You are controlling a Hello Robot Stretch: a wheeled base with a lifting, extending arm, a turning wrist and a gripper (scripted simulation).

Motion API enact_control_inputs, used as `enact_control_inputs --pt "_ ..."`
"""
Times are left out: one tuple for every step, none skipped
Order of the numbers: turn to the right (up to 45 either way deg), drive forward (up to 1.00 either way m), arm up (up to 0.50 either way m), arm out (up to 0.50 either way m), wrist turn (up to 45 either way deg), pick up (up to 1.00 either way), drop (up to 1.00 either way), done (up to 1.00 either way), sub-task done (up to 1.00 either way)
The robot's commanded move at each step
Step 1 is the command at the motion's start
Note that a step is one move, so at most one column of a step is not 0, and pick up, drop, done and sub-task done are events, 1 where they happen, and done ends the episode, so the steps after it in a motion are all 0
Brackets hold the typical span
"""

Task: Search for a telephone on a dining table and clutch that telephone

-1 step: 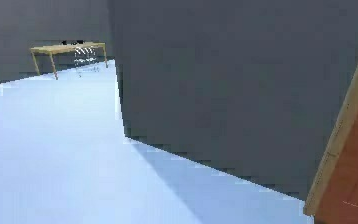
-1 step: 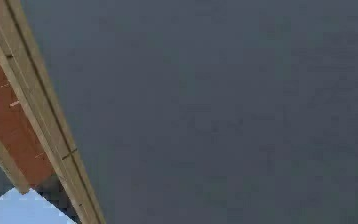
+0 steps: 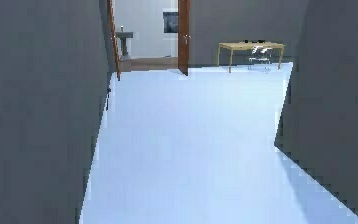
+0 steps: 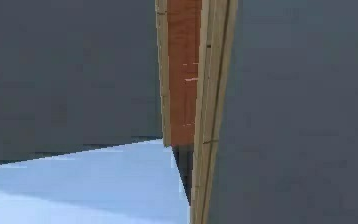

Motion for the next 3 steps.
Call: enact_control_inputs --pt "-12.0 0.00 0.00 0.00 0.0 0.00 0.00 0.00 0.00" --pt "0.0 0.15 0.00 0.00 0.0 0.00 0.00 0.00 0.00" --pt "6.0 0.00 0.00 0.00 0.0 0.00 0.00 0.00 0.00"
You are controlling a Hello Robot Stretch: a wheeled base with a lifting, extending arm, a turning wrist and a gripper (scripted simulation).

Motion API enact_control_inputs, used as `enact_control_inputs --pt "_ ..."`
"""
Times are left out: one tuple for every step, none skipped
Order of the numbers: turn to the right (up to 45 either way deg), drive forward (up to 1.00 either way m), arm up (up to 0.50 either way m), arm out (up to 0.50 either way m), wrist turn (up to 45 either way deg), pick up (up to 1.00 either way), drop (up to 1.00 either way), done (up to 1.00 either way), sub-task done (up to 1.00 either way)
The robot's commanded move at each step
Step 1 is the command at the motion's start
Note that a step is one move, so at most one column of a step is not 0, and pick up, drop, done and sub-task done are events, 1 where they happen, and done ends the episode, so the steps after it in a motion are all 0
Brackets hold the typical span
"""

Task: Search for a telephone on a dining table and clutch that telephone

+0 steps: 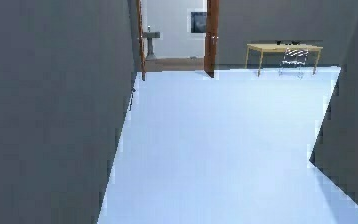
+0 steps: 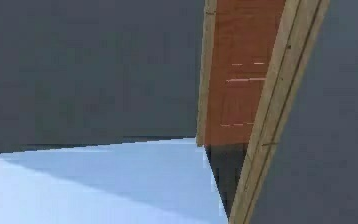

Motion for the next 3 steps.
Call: enact_control_inputs --pt "0.0 1.00 0.00 0.00 0.0 0.00 0.00 0.00 0.00" --pt "0.0 1.00 0.00 0.00 0.0 0.00 0.00 0.00 0.00" --pt "0.0 1.00 0.00 0.00 0.0 0.00 0.00 0.00 0.00"
